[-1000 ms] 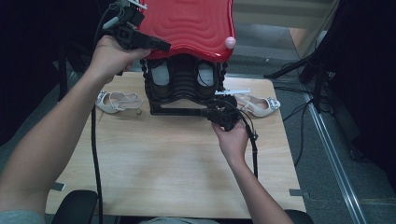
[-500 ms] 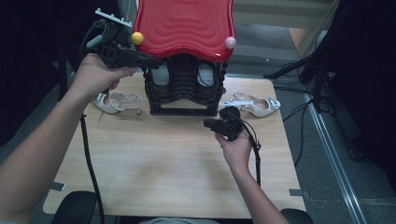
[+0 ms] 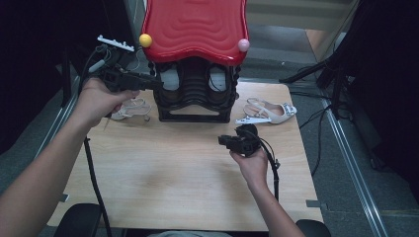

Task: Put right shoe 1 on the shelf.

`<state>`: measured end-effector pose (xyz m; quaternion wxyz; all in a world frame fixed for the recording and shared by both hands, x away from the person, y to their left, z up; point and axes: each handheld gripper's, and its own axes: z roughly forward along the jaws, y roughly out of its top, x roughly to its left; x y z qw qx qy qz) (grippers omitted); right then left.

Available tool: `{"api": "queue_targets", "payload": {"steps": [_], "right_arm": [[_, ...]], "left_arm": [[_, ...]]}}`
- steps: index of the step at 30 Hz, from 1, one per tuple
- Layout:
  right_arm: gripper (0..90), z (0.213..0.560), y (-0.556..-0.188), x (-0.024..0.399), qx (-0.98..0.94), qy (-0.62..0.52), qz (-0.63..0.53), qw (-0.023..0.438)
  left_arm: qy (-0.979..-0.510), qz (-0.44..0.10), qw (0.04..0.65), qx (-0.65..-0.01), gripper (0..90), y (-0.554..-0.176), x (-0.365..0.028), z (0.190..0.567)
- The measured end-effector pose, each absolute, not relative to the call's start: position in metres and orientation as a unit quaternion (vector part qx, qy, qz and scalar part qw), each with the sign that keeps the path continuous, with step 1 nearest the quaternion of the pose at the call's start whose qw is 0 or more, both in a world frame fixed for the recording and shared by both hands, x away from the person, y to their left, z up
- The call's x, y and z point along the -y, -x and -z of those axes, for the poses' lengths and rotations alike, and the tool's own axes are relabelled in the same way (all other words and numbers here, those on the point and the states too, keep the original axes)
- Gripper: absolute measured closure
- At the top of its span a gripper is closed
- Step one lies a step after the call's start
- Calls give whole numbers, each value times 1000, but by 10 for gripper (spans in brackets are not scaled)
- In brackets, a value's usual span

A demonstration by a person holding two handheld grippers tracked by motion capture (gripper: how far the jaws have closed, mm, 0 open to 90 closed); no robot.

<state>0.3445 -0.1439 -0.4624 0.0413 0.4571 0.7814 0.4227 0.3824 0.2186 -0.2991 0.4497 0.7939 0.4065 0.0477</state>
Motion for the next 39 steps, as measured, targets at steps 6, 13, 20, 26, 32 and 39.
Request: {"api": "queue_targets", "payload": {"steps": [6,13,20,26,32,39], "right_arm": [[672,466,-344,154,-782,-455,-425,32],[637,478,-347,166,-779,-452,-435,-9],[639,478,-347,168,-779,-451,-435,10],[657,478,-348,172,-780,-450,-436,15],[699,477,-348,176,-776,-449,-443,22],[768,479,-348,179,-783,-445,-433,32]], "left_arm": [[-791,-39,435,-428,508,-385,-225,321],[-785,-34,427,-446,511,-385,-232,342],[-781,-30,415,-466,514,-387,-238,365],[-777,-37,410,-476,519,-389,-243,378],[-770,-39,403,-493,539,-395,-252,390],[-757,-29,406,-511,546,-403,-264,401]]}}
